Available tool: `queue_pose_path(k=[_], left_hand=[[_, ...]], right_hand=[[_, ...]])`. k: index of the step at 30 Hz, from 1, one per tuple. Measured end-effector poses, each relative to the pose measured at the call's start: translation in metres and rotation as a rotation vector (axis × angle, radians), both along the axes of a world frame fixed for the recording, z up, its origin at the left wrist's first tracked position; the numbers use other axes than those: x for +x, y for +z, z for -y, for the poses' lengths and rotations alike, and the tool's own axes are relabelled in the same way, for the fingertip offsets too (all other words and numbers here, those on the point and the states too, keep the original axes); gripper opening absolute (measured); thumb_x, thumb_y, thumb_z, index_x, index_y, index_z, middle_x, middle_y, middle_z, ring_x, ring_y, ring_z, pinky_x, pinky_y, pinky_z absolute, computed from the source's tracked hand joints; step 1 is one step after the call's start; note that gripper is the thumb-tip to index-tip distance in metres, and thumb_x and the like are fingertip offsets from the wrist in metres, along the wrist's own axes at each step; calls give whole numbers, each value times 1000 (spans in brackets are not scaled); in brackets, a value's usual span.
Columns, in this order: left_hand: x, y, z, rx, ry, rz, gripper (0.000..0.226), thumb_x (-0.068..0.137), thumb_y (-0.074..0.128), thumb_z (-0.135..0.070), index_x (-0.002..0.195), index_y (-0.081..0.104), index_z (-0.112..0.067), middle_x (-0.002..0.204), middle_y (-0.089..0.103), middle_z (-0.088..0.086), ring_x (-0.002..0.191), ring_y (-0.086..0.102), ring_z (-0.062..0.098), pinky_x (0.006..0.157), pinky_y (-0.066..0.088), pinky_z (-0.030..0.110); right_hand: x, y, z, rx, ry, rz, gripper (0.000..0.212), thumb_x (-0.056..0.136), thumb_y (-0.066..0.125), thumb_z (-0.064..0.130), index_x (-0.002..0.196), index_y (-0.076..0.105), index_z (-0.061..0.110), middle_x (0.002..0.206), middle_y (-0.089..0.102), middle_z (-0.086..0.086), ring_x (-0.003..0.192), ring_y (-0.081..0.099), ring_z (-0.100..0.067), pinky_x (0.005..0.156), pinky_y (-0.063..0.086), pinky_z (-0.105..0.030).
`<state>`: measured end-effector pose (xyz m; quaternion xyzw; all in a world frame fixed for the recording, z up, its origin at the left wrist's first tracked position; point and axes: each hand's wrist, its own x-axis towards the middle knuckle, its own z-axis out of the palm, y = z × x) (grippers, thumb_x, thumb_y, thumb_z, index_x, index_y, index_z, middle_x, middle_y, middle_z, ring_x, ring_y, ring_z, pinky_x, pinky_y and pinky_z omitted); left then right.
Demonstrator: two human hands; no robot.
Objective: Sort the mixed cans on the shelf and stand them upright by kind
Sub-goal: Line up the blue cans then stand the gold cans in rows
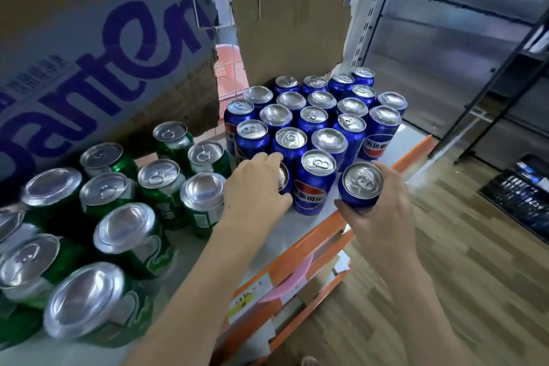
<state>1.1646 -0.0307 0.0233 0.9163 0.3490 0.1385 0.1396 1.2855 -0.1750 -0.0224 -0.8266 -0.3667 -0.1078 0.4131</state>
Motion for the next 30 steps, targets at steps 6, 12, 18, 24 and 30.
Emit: queue_pose_path(k=[6, 12, 18, 24, 30], left_hand=[[24, 2, 3, -1, 87, -19, 61, 77, 66, -27, 134, 43, -22, 129, 50, -2, 116, 50, 22, 91, 41, 32], [36, 4, 7, -56, 250, 64, 63, 72, 71, -22, 131, 51, -20, 129, 54, -1, 117, 50, 20, 95, 38, 32], [45, -3, 20, -22, 377, 120, 63, 73, 72, -18, 132, 51, -14, 128, 54, 1, 117, 50, 22, 95, 39, 34], [51, -8, 19, -19, 400, 46, 64, 83, 66, -22, 141, 39, -14, 147, 35, 2, 133, 35, 20, 106, 27, 28], [48, -10, 21, 45, 381, -88, 68, 86, 63, -28, 145, 31, -16, 151, 26, 4, 138, 22, 21, 111, 25, 32]], right_hand=[[61, -1, -17, 20, 101, -58, 71, 64, 82, 19, 126, 47, 9, 120, 56, -6, 112, 50, -25, 92, 40, -33], [106, -3, -30, 44, 275, -151, 70, 65, 83, 19, 124, 46, 16, 111, 52, 11, 99, 45, -3, 83, 29, -4], [139, -8, -42, 26, 432, -243, 64, 65, 84, 19, 112, 42, 30, 109, 51, 11, 102, 47, -6, 78, 30, -2], [153, -11, -47, -84, 475, -205, 87, 64, 85, 23, 134, 37, 8, 123, 42, 3, 124, 38, -20, 96, 27, -17], [143, -12, -38, -190, 335, 64, 96, 69, 80, 33, 140, 29, -7, 138, 42, -25, 128, 36, -39, 107, 27, -42]])
